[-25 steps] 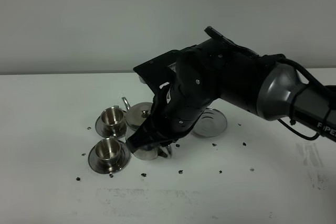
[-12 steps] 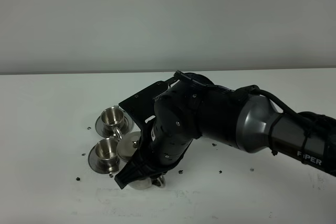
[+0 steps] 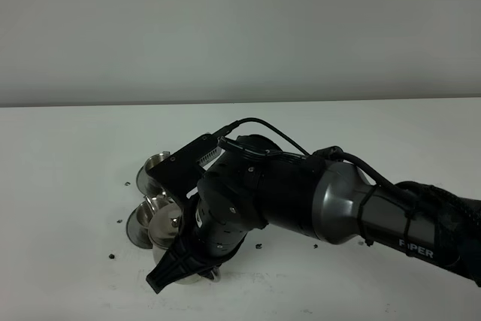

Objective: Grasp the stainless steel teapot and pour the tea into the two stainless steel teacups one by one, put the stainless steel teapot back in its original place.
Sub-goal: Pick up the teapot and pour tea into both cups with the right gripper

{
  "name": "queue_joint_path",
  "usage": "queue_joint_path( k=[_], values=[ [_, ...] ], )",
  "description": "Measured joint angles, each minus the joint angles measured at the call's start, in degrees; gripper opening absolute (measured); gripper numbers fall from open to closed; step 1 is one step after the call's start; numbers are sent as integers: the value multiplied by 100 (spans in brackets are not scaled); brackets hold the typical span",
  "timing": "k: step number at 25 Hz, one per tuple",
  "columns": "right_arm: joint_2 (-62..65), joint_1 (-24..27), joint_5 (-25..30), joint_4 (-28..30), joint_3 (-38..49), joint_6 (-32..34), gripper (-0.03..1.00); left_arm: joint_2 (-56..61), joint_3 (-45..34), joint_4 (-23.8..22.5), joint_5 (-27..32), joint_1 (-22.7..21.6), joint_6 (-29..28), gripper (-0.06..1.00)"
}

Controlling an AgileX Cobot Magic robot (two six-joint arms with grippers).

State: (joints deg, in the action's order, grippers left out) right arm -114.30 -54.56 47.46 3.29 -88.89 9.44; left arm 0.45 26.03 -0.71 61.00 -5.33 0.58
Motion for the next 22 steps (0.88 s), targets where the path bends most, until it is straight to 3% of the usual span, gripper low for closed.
queue_joint_path(
  k=[8,22],
  values=[
    [-5,-64,123,1008,0,666,20,0,0,0,0,0,0,46],
    [-127,-458,278,1972,68,1363,20,0,0,0,0,0,0,46]
  ],
)
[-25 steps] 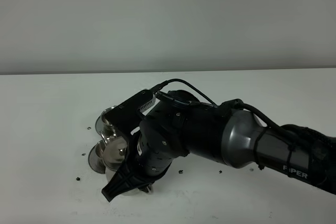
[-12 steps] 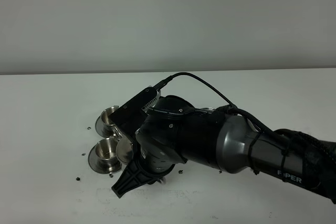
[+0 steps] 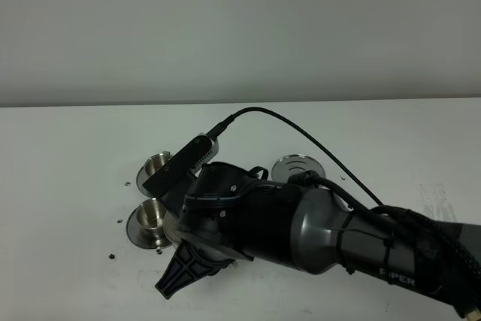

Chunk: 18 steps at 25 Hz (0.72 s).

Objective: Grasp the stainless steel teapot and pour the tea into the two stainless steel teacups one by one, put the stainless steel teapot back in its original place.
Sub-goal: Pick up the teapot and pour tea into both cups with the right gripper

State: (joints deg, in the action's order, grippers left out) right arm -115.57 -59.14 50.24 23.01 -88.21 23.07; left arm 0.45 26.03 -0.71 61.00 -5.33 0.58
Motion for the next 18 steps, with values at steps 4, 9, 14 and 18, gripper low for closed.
queue_joint_path(
  k=[4,9,14,18],
  values=[
    [-83,-122,75,314,36,272,20,0,0,0,0,0,0,46],
    [-94,-238,148,752,41,473,20,0,0,0,0,0,0,46],
    [-90,-345,268,1108,43,536,20,0,0,0,0,0,0,46],
    [-116,-480,300,1284,43,534,20,0,0,0,0,0,0,46]
  ],
)
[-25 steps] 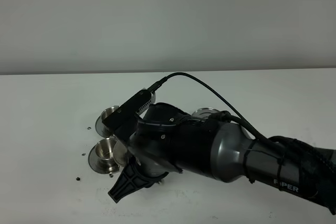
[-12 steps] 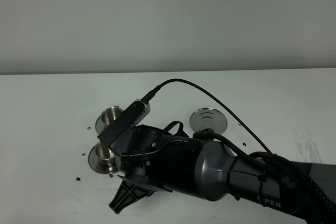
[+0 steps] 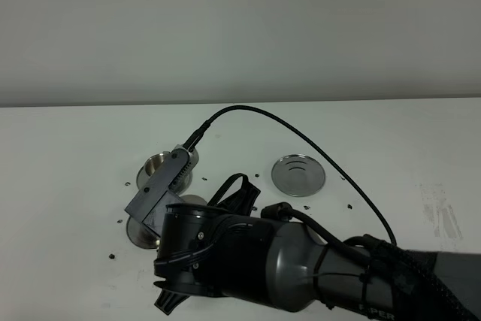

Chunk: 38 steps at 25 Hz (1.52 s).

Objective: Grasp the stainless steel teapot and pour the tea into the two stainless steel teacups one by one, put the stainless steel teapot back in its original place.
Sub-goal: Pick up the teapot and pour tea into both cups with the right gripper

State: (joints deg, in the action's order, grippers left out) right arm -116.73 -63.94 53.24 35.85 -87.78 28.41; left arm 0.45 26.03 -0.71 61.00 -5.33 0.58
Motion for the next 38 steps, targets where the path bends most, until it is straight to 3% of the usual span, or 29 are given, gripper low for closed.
queue_joint_path(
  k=[12,32,38],
  values=[
    [-168,-105,52,632,0,-13,20,0,0,0,0,0,0,46],
    [-388,-194,715,1566,4,-413,20,0,0,0,0,0,0,46],
    [-388,-331,728,1585,4,-452,20,0,0,0,0,0,0,46]
  ],
)
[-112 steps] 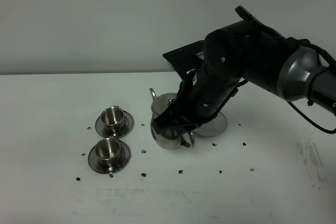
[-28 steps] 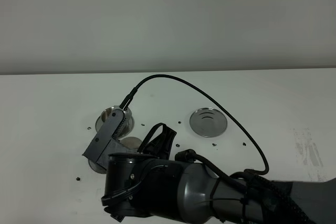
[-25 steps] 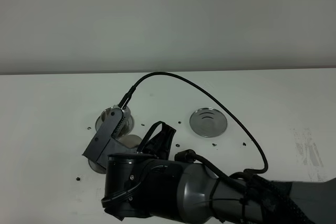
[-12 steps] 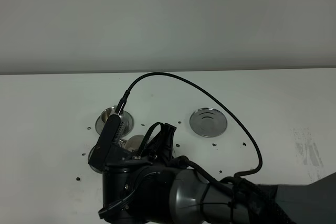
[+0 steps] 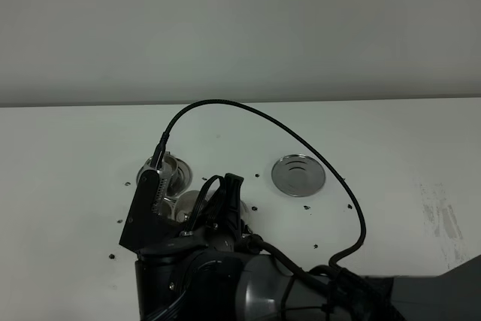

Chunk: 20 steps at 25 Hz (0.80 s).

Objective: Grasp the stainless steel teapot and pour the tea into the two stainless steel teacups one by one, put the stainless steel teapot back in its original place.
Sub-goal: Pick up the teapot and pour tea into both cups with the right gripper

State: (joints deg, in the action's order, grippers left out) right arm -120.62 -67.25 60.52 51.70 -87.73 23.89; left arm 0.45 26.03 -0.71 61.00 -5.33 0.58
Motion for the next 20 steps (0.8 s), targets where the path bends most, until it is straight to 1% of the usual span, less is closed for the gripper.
queue_joint_path(
  k=[20],
  values=[
    [-209,-78,-87,329,0,-193,20,0,0,0,0,0,0,46]
  ],
)
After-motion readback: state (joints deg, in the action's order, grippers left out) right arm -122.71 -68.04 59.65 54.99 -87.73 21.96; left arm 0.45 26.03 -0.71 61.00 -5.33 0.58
